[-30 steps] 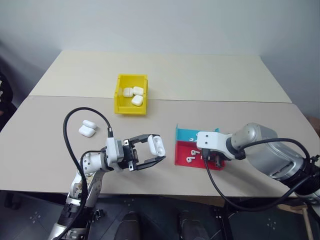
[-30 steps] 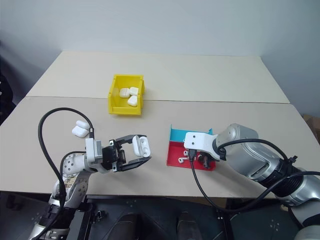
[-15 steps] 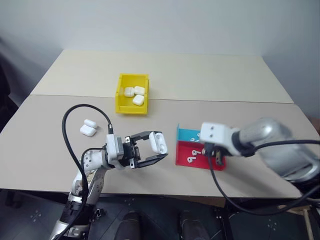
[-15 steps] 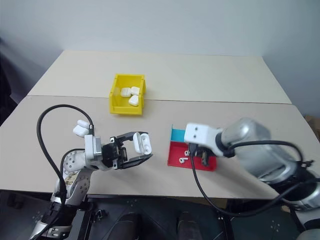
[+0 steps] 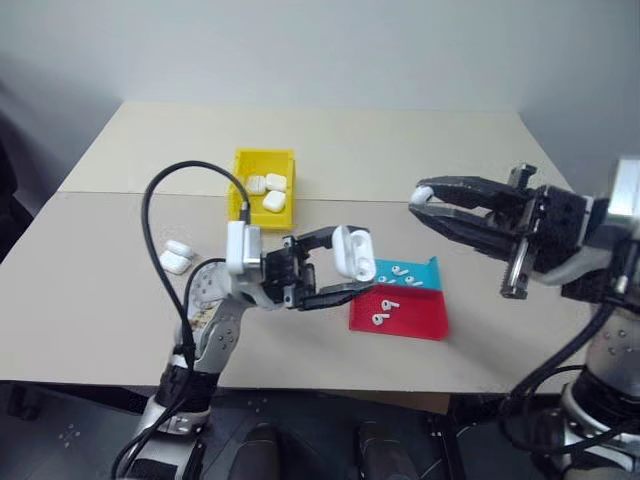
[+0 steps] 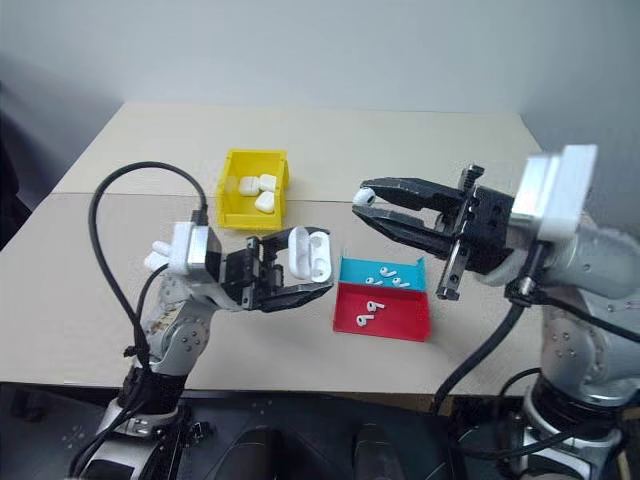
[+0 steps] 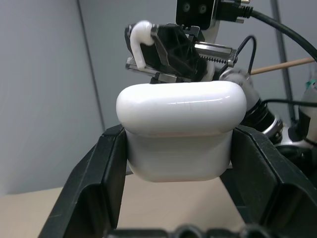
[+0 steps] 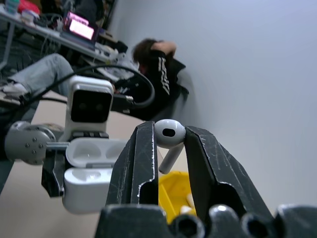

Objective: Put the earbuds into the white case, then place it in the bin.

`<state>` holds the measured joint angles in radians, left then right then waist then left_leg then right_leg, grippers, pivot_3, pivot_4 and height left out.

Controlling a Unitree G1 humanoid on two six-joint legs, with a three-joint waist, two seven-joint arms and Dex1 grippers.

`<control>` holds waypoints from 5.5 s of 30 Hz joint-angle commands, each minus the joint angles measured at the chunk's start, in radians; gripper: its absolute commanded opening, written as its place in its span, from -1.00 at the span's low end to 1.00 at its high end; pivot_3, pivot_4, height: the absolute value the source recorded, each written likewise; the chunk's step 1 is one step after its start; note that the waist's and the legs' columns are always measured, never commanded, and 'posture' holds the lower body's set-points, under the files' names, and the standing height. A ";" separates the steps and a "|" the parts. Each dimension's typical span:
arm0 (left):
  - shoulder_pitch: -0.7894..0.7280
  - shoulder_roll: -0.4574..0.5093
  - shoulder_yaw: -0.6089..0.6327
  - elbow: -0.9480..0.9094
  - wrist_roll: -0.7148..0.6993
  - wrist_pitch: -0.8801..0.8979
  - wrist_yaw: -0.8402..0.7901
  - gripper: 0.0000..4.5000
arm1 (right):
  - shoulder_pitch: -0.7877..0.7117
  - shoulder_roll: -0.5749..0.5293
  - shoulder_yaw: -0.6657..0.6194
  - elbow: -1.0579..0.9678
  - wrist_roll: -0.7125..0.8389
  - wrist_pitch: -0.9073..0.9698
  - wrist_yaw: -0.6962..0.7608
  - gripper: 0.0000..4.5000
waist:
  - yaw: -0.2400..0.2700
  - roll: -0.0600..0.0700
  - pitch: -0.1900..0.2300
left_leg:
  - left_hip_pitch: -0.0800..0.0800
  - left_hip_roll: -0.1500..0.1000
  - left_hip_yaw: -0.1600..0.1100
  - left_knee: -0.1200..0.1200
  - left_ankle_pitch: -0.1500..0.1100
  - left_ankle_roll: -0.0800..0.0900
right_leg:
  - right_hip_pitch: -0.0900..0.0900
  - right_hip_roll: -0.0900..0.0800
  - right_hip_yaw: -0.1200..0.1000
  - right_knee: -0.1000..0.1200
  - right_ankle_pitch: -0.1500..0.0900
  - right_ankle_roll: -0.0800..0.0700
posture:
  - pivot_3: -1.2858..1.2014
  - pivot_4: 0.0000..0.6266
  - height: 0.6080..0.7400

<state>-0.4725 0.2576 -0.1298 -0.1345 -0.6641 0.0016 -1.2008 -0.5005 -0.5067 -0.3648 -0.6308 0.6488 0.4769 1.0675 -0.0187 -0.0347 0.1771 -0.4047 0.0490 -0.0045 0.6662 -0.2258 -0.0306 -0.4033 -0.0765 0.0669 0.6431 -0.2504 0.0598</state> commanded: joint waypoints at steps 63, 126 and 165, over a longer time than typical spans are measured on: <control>0.124 0.146 0.096 -0.015 0.076 -0.037 -0.084 0.24 | -0.100 -0.276 0.283 0.308 -0.066 -0.170 0.029 0.78 | -0.003 0.001 0.001 | 0.000 0.000 0.001 -0.001 0.000 0.000 | -0.001 0.000 0.001 0.000 0.000 -0.001 | 0.03 -0.52 1.00; 0.485 0.245 0.126 -0.266 0.190 -0.112 0.169 0.24 | -0.586 -0.131 0.958 1.127 -1.065 -0.322 0.312 -0.11 | -0.002 0.003 0.002 | -0.011 0.001 0.003 -0.003 0.001 -0.001 | -0.017 0.000 0.002 0.004 0.000 -0.003 | 0.03 -0.52 1.00; 0.478 0.254 0.128 -0.272 0.182 -0.099 0.172 0.24 | -0.564 -0.136 0.934 1.101 -1.081 -0.332 0.306 -0.59 | -0.003 0.003 0.001 | -0.009 0.001 0.003 -0.003 0.001 -0.001 | -0.016 0.000 0.002 0.004 0.000 -0.003 | 0.03 -0.52 1.00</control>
<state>0.0110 0.5078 -0.0026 -0.3777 -0.4722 -0.0882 -1.0335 -1.0695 -0.6328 0.6009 0.4992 -0.4384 0.1390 1.3722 -0.0212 -0.0317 0.1784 -0.4141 0.0499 -0.0015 0.6629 -0.2251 -0.0312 -0.4194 -0.0766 0.0688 0.6475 -0.2499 0.0572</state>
